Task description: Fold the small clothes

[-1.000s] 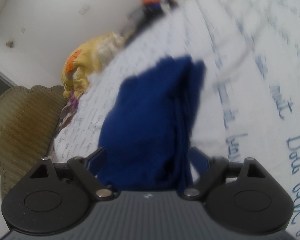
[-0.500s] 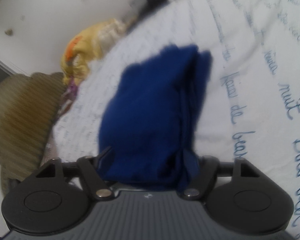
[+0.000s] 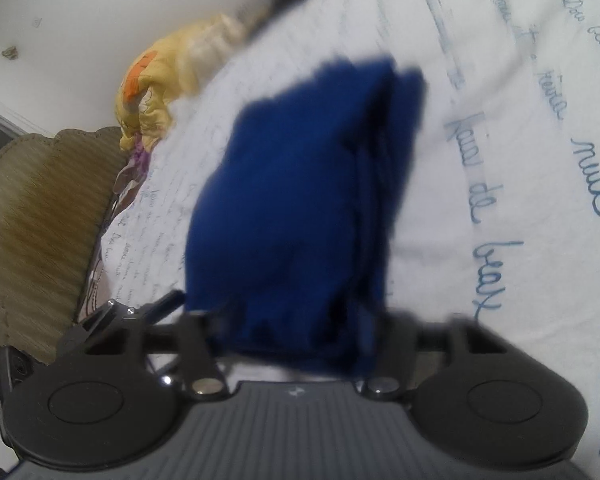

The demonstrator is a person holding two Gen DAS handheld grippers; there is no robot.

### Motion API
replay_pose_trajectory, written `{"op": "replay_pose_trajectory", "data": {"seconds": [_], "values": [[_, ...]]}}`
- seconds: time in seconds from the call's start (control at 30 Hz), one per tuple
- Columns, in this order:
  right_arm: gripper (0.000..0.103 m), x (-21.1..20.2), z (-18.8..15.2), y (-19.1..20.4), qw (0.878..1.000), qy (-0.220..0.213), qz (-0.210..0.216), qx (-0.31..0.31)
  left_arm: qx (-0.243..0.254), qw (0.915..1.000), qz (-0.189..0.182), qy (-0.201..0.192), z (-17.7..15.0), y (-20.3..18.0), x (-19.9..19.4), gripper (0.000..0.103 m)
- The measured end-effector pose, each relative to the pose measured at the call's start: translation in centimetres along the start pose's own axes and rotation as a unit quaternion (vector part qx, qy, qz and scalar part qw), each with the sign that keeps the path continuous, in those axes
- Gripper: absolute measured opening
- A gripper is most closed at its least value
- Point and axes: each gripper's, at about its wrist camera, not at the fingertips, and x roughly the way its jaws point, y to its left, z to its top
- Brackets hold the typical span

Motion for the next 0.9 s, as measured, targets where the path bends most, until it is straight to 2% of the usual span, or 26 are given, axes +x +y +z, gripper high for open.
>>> {"op": "replay_pose_trajectory", "data": {"seconds": [0.03,0.1,0.13,0.2,0.27,0.37,0.4,0.47,0.5,0.53,0.57,0.63,0.7,0.77,0.8,0.83,0.9], "values": [[0.017,-0.1,0.0,-0.1,1.0,-0.001,-0.002,-0.002,-0.001,1.0,0.0,0.002,-0.1,0.1,0.1,0.05],[0.013,-0.6,-0.1,0.0,1.0,-0.005,0.003,-0.006,-0.005,1.0,-0.005,-0.004,-0.1,0.4,-0.3,0.033],[0.012,-1.0,-0.2,0.1,1.0,-0.009,0.008,-0.008,-0.012,0.9999,-0.007,-0.008,0.0,0.7,-0.6,0.015],[0.01,-2.1,-0.4,0.7,1.0,-0.015,0.019,-0.017,-0.019,0.9995,-0.005,-0.023,0.3,1.2,-1.9,0.013],[0.009,-3.0,-0.8,1.3,0.999,-0.012,0.015,-0.039,-0.004,0.9995,-0.004,-0.03,0.2,1.7,-2.8,0.013],[0.009,-2.1,-1.4,0.1,0.999,0.015,-0.025,-0.045,0.012,0.9999,-0.006,0.006,-0.8,1.8,-1.8,0.012],[0.009,-1.8,-1.6,-0.4,0.999,0.014,-0.018,-0.042,0.019,0.9995,-0.014,0.021,-1.2,1.6,-1.3,0.012],[0.012,-2.0,-1.3,-0.6,1.0,0.011,-0.008,-0.028,0.026,0.9996,-0.008,0.013,-1.3,1.3,-1.8,0.016],[0.015,-2.3,-1.0,-0.6,1.0,0.01,-0.006,-0.022,0.011,0.9996,-0.025,0.006,-1.1,1.8,-2.3,0.02],[0.024,-2.8,-0.5,-0.6,1.0,0.005,-0.001,-0.02,-0.015,0.9989,-0.043,-0.004,-1.0,2.6,-2.7,0.039],[0.029,-3.5,0.1,-0.4,1.0,-0.013,0.004,-0.024,-0.049,0.9973,-0.053,-0.016,-0.7,3.5,-2.9,0.065],[0.058,-4.6,1.7,-0.2,0.998,-0.06,0.009,-0.028,-0.127,0.9895,-0.058,-0.038,-0.2,5.4,-2.8,0.088],[0.065,-4.8,4.1,0.3,0.994,-0.104,0.007,-0.029,-0.2,0.9765,-0.073,-0.036,0.5,6.7,-1.2,0.085],[0.065,-3.2,7.0,0.5,0.993,-0.114,-0.005,-0.028,-0.245,0.9661,-0.08,-0.016,0.9,7.2,1.2,0.075],[0.065,-1.8,8.5,0.7,0.993,-0.111,-0.024,-0.024,-0.255,0.9639,-0.076,-0.003,0.9,7.2,2.4,0.07],[0.065,-0.3,9.7,0.4,0.993,-0.106,-0.048,-0.022,-0.258,0.9638,-0.068,0.006,0.9,6.8,3.3,0.07],[0.063,3.1,11.6,-0.3,0.992,-0.08,-0.093,-0.009,-0.235,0.9708,-0.05,-0.008,0.5,5.9,3.5,0.077]]}}
